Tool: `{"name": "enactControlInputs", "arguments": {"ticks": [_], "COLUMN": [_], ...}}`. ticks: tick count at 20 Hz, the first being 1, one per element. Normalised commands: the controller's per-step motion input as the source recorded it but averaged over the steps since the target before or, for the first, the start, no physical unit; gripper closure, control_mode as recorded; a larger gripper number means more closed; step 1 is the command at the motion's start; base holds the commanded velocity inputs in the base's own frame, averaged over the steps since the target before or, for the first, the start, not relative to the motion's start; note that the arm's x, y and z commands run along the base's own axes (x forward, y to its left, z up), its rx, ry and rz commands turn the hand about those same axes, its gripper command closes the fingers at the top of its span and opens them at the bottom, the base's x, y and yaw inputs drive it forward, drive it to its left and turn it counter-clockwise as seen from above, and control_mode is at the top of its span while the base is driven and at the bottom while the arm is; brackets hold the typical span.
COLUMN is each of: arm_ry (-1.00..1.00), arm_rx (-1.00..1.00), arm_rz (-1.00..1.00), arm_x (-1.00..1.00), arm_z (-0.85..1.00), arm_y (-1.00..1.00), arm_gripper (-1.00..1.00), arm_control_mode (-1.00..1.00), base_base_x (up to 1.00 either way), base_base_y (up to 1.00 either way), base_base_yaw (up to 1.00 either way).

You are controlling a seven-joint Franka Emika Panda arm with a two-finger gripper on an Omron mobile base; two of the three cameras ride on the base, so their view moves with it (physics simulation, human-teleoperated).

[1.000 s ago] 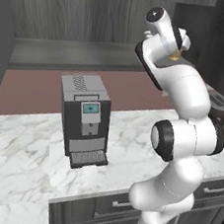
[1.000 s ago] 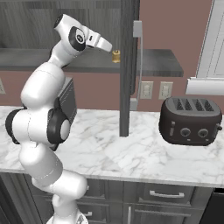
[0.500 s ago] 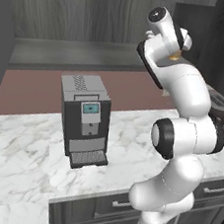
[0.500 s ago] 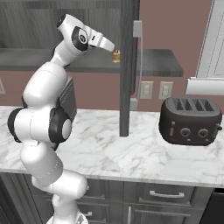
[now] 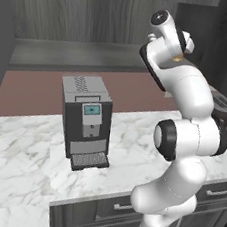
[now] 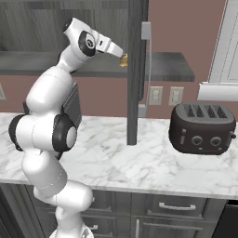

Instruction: Get the candle and the beer from the cabinet and move them to the dining counter.

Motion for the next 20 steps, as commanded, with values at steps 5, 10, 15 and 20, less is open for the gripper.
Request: {"name": "enactControlInputs", "arguments": {"ticks": [5,10,15,20], "arm_ry": [0.0,0.0,0.0,0.0], "arm_rx": [0.0,0.0,0.0,0.0], "arm_rz": [0.0,0.0,0.0,0.0], "arm_x": [0.05,0.06,0.07,0.0], "arm_z": [-0.05,0.0,0.0,0.0], "arm_y": [-0.13,-0.12,-0.09,-0.06], "arm_gripper": [-1.0,-1.0,-1.0,-1.0], "arm_control_mode": [-1.0,-1.0,-1.0,-1.0], "base_base_x": [0.0,0.0,0.0,0.0], "base_base_y": [0.0,0.0,0.0,0.0], "base_base_yaw": [0.0,0.0,0.0,0.0]}}
